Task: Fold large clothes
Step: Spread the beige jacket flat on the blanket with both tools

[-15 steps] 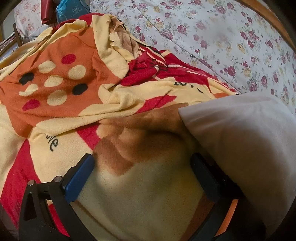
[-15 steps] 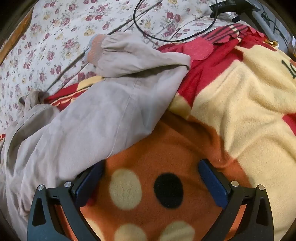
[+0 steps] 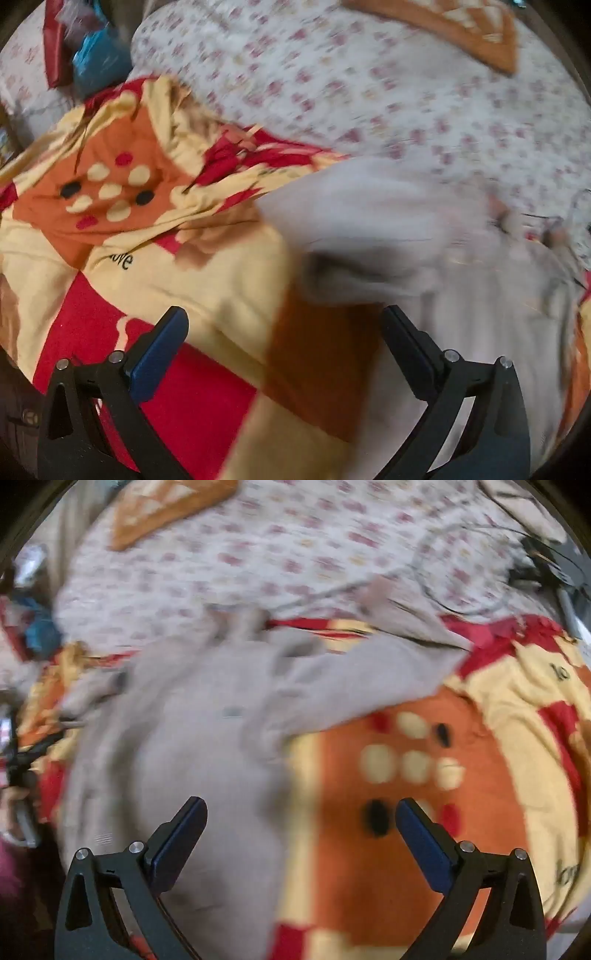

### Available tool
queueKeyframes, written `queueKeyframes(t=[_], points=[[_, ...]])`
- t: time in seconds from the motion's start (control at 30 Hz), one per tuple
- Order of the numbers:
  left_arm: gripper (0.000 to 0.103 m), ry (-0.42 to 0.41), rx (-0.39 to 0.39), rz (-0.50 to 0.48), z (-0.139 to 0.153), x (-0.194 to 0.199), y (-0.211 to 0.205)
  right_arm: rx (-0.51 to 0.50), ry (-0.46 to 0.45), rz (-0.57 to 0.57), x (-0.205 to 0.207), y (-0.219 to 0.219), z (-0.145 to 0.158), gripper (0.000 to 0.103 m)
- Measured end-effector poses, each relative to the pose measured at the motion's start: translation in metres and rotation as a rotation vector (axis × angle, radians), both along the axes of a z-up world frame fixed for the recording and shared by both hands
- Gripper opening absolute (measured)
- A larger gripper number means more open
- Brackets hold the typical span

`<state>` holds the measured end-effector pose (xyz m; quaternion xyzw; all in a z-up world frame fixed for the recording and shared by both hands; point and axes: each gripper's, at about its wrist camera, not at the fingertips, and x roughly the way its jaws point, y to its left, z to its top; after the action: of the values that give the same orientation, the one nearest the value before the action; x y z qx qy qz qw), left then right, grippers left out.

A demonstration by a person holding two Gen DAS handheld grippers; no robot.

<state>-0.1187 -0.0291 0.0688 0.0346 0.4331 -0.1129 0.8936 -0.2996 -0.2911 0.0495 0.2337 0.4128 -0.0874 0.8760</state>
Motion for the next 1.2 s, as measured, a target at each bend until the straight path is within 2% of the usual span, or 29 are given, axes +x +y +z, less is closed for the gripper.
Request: queueKeyframes(t=[0.2,0.23,0.37,0.53,0.73,1.0,1.2], points=[[0.103,-0.04,-0.002,-0.106,0.035,-0.033,-0.029,0.199,-0.115,0.148,0.02,0.053,0.063,0.102],[0.103,-0.045,-0.002,-0.111,0.039,-0.036,-0.032,0.195,-0.119,0.142,0.029,0.06,0.069,0.102],[0.103,-0.09,0.025,-0.13,0.053,-0.048,-0.044,0.077,-0.155,0.111,0.044,0.099,0.082,0.102],[0.103,-0.109,0.053,-0.135,0.067,-0.053,-0.056,0.043,-0.159,0.068,0.063,0.092,0.098,0.102],[0.103,-0.137,0.029,-0.123,0.075,-0.055,-0.066,0.04,-0.155,0.023,0.07,0.095,0.092,0.102],[0.103,-0.12,0.03,-0.131,0.064,-0.052,-0.076,-0.108,-0.122,0.006,0.082,0.106,0.087,0.102],[0.103,-0.122,0.027,-0.124,0.061,-0.049,-0.079,-0.098,-0.111,-0.026,0.086,0.098,0.08,0.102]])
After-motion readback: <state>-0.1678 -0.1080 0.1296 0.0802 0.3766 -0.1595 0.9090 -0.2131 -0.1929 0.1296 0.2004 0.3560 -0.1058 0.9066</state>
